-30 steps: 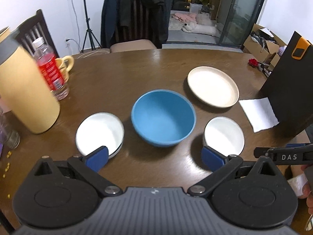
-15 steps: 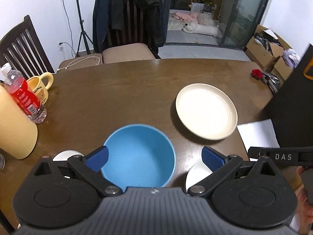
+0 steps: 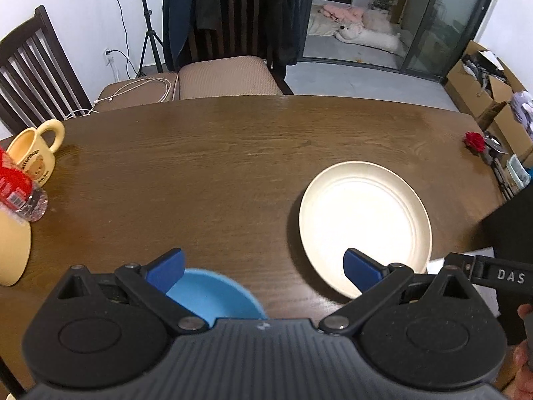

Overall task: Organize plates and bowls
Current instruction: 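Move both grippers past the blue bowl to the cream plate by the napkin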

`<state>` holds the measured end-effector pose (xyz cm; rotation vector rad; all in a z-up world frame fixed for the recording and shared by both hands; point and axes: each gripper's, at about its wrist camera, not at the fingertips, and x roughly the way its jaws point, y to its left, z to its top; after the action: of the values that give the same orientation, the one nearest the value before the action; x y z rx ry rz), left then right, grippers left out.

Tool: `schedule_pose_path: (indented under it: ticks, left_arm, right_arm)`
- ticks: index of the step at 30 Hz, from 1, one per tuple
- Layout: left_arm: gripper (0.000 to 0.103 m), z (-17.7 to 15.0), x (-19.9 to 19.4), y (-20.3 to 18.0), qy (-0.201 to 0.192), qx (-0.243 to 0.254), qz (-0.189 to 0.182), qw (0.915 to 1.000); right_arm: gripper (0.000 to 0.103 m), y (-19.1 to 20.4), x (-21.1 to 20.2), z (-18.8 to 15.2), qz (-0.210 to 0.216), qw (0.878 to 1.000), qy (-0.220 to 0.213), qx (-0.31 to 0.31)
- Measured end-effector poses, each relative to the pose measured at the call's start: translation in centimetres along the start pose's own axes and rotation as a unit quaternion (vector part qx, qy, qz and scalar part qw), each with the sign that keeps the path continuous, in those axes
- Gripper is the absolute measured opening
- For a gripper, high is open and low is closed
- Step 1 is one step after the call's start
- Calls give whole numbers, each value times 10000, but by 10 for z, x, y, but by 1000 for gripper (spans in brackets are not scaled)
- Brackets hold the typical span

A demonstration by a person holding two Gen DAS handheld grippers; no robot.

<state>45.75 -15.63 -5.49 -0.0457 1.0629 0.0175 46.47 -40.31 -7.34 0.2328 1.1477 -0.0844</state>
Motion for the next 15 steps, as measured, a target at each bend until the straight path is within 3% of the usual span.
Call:
schedule_pose_path:
  ticks: [12,15]
  left_arm:
    - [103,26,71,-22,278,-126,161,9994]
    - [101,28,86,-23,415,-225,162,9988]
  right_arm:
    - [95,-6,60,34,-41,9998,180,-83]
    - [89,-7,73,40,-39,9997,243,-69]
